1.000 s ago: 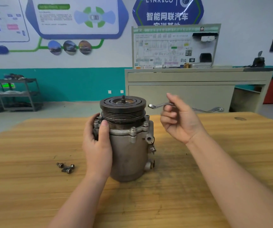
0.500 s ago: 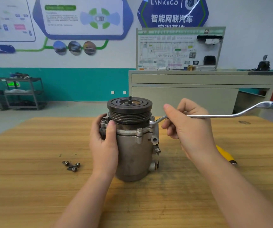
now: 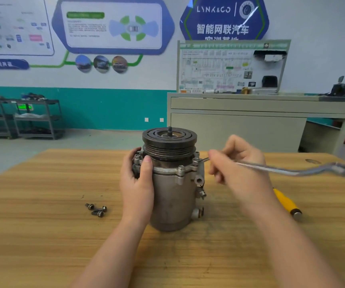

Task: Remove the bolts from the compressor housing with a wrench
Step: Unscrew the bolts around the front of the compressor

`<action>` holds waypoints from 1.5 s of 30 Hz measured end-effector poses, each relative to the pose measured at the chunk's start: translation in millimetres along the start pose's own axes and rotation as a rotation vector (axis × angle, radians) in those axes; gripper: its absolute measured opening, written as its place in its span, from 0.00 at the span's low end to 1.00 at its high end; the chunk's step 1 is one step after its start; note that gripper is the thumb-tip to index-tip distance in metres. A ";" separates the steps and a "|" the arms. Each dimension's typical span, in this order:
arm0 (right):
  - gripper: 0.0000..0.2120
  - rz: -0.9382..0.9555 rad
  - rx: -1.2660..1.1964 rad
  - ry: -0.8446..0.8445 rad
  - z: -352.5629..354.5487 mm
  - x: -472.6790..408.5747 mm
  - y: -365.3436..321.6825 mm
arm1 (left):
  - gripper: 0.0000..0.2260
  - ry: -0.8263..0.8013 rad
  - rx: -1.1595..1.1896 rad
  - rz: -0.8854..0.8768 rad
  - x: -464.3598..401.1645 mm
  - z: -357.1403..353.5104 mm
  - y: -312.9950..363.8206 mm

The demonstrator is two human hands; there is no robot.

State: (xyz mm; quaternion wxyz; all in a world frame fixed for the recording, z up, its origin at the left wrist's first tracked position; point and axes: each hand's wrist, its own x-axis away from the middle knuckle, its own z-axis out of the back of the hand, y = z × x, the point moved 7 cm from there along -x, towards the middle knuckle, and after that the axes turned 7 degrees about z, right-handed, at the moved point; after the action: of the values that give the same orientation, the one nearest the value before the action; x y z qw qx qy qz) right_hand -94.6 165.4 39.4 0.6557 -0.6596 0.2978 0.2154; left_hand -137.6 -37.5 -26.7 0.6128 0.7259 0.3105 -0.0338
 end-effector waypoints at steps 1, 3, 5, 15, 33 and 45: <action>0.20 -0.112 -0.182 -0.050 3.3 -7.2 11.1 | 0.25 0.000 -0.002 -0.004 -0.2 0.3 -0.4; 0.18 -0.344 -0.438 -0.169 2.9 -21.1 31.5 | 0.25 0.002 -0.009 -0.015 -0.6 1.0 -0.7; 0.16 -0.556 -0.551 -0.321 -5.7 -29.3 47.0 | 0.22 0.003 -0.016 -0.015 -0.5 1.0 -0.4; 0.17 -0.490 -0.737 0.115 17.2 -38.4 54.3 | 0.11 -0.022 0.000 -0.012 -1.4 0.0 0.2; 0.19 0.558 0.709 0.010 -35.3 23.3 -44.8 | 0.12 -0.010 -0.030 0.014 2.5 1.7 4.1; 0.17 -0.528 -0.693 -0.182 -11.2 -26.4 58.2 | 0.22 -0.027 -0.028 0.033 7.3 2.5 7.1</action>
State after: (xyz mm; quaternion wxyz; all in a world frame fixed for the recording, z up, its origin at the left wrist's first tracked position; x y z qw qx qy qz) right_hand -154.4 159.4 14.8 0.4518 -0.8723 -0.0293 0.1848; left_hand -127.4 -37.2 -24.3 0.6275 0.7217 0.2908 -0.0290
